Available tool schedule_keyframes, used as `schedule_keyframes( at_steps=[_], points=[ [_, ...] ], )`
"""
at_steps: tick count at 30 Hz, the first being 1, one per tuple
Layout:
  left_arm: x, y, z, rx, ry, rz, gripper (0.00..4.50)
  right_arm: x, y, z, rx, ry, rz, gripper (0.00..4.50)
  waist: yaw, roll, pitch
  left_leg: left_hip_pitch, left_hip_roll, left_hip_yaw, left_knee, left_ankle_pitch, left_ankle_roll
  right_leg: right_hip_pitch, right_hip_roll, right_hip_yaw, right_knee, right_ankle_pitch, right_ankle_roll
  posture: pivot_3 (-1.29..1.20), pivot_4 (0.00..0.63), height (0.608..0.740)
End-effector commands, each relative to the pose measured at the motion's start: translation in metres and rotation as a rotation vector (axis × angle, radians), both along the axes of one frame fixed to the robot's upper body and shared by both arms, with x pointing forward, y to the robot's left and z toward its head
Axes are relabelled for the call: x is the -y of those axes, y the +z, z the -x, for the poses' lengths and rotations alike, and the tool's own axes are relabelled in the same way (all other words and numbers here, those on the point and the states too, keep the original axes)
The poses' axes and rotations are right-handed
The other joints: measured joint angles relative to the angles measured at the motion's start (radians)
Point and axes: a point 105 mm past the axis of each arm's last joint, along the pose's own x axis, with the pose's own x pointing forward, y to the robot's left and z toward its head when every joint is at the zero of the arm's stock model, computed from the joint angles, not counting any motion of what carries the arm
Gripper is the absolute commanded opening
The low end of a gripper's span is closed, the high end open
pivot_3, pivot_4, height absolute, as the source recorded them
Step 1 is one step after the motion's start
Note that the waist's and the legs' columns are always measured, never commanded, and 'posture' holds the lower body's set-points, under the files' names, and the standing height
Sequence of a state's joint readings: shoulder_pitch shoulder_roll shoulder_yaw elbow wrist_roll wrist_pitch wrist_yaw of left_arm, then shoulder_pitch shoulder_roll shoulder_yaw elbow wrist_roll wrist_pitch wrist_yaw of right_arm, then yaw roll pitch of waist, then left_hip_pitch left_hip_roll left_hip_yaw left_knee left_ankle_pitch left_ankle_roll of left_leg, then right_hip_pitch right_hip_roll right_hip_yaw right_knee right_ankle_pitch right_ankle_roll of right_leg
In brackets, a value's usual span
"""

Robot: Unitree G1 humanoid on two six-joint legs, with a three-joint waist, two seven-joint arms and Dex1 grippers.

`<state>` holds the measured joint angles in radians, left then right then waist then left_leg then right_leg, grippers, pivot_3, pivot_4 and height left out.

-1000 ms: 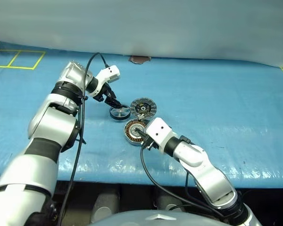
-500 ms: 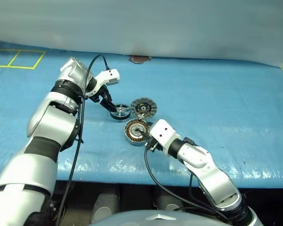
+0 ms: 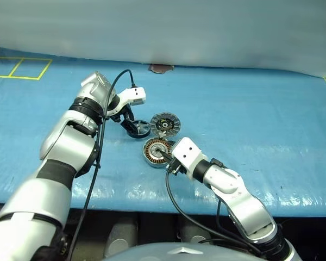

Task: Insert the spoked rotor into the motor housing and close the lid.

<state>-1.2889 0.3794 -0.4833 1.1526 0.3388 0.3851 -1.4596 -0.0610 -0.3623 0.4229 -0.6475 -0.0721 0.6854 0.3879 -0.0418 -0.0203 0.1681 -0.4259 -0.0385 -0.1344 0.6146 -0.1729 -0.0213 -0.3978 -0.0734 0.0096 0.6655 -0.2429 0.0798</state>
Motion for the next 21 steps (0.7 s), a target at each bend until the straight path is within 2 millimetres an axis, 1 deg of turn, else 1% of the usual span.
schedule_keyframes(
  at_steps=[1, 5, 13, 14, 15, 16, 18, 19, 21],
  points=[
    [-0.001, 0.004, -0.004, 0.03, -0.003, -0.017, 3.91, 0.0, 0.015, 0.001, 0.054, -0.001, -0.028, 1.86, 0.0, 0.0, 0.0, 0.0, 0.0, 0.0, 0.0, 0.0, 0.0, 0.0, 0.0, 0.0, 0.0, 0.0, 0.0, 0.0, 0.15, 0.74],
    [0.0, 0.0, -0.002, 0.017, -0.008, -0.022, 3.91, 0.0, 0.015, 0.001, 0.054, -0.003, -0.029, 1.86, 0.001, 0.0, 0.0, 0.0, 0.0, 0.0, 0.001, 0.0, 0.0, 0.0, 0.0, 0.0, 0.0, 0.0, 0.0, 0.0, 0.15, 0.74],
    [0.008, -0.003, -0.001, 0.014, -0.03, -0.015, 3.91, 0.0, 0.016, 0.001, 0.055, -0.004, -0.03, 1.86, -0.001, 0.0, 0.0, 0.0, 0.0, 0.0, 0.001, 0.0, 0.0, 0.0, 0.0, 0.0, 0.001, 0.0, 0.0, 0.0, 0.15, 0.74],
    [0.009, -0.003, -0.001, 0.015, -0.033, -0.017, 3.55, -0.001, 0.016, 0.001, 0.055, -0.004, -0.032, 1.86, 0.0, 0.0, 0.0, 0.0, 0.0, 0.0, 0.001, 0.0, 0.0, 0.0, 0.0, 0.0, 0.001, 0.0, 0.0, 0.0, 0.15, 0.74],
    [0.009, -0.004, -0.001, 0.017, -0.036, -0.02, 3.37, -0.001, 0.016, 0.001, 0.055, -0.004, -0.032, 1.86, 0.0, 0.0, 0.0, 0.0, 0.0, 0.0, 0.001, 0.0, 0.0, 0.0, 0.0, 0.0, 0.001, 0.0, 0.0, 0.0, 0.15, 0.74],
    [0.01, -0.004, -0.001, 0.018, -0.039, -0.021, 3.07, 0.0, 0.016, 0.002, 0.054, -0.006, -0.033, 1.86, 0.0, 0.0, 0.0, 0.0, 0.0, 0.0, 0.001, 0.0, 0.0, 0.0, 0.0, 0.0, 0.001, 0.0, 0.0, 0.0, 0.15, 0.74],
    [0.011, -0.004, -0.001, 0.019, -0.044, -0.024, 3.07, 0.001, 0.015, 0.001, 0.053, -0.013, -0.033, 1.86, 0.0, 0.0, 0.0, 0.0, 0.0, 0.0, 0.002, 0.0, 0.0, 0.0, 0.0, 0.0, 0.001, 0.0, 0.0, 0.0, 0.15, 0.74],
    [0.011, -0.004, -0.001, 0.018, -0.048, -0.029, 2.81, 0.001, 0.016, 0.001, 0.053, -0.017, -0.034, 1.86, 0.0, 0.0, 0.0, 0.0, 0.0, 0.0, 0.002, 0.0, 0.0, 0.0, 0.0, 0.0, 0.001, 0.0, 0.0, 0.0, 0.15, 0.74],
    [0.01, -0.005, -0.001, 0.018, -0.051, -0.036, 2.45, 0.002, 0.016, 0.001, 0.054, -0.026, -0.036, 1.86, -0.001, 0.0, 0.0, 0.0, 0.0, 0.0, 0.002, 0.0, 0.0, 0.0, 0.0, 0.0, 0.001, 0.0, 0.0, 0.0, 0.15, 0.74]
  ],
)
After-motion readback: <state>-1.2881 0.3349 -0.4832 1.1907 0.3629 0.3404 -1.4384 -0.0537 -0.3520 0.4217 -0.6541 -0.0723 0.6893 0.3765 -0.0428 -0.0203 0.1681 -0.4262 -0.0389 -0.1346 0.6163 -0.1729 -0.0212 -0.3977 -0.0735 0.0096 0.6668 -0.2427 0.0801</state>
